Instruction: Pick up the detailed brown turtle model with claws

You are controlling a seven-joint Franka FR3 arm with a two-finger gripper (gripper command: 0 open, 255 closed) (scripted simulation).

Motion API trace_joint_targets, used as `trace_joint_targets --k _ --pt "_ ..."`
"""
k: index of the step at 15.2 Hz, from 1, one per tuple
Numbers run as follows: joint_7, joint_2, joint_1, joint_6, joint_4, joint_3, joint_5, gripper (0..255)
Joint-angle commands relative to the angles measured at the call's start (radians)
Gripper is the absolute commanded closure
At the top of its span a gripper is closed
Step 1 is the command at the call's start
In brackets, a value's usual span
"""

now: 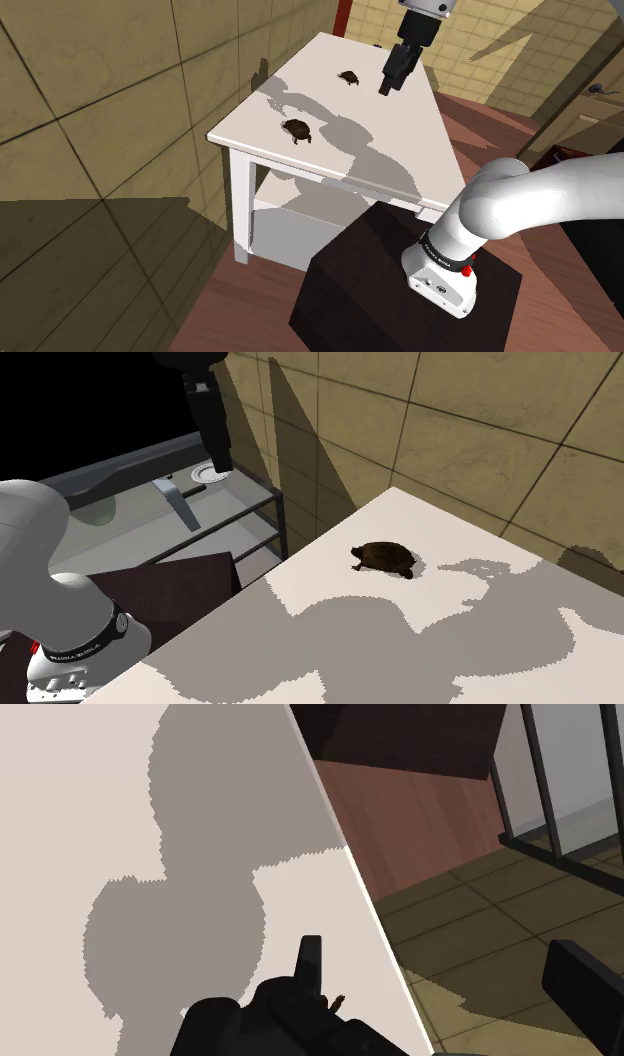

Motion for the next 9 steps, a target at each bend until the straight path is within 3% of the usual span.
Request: trace_joint_targets --k 1,9 --pt "0.000 0.000 0.000 0.000 0.000 0.000 0.000 0" --pt "0.183 0.156 -0.036 0.330 -0.106 0.113 -0.007 0"
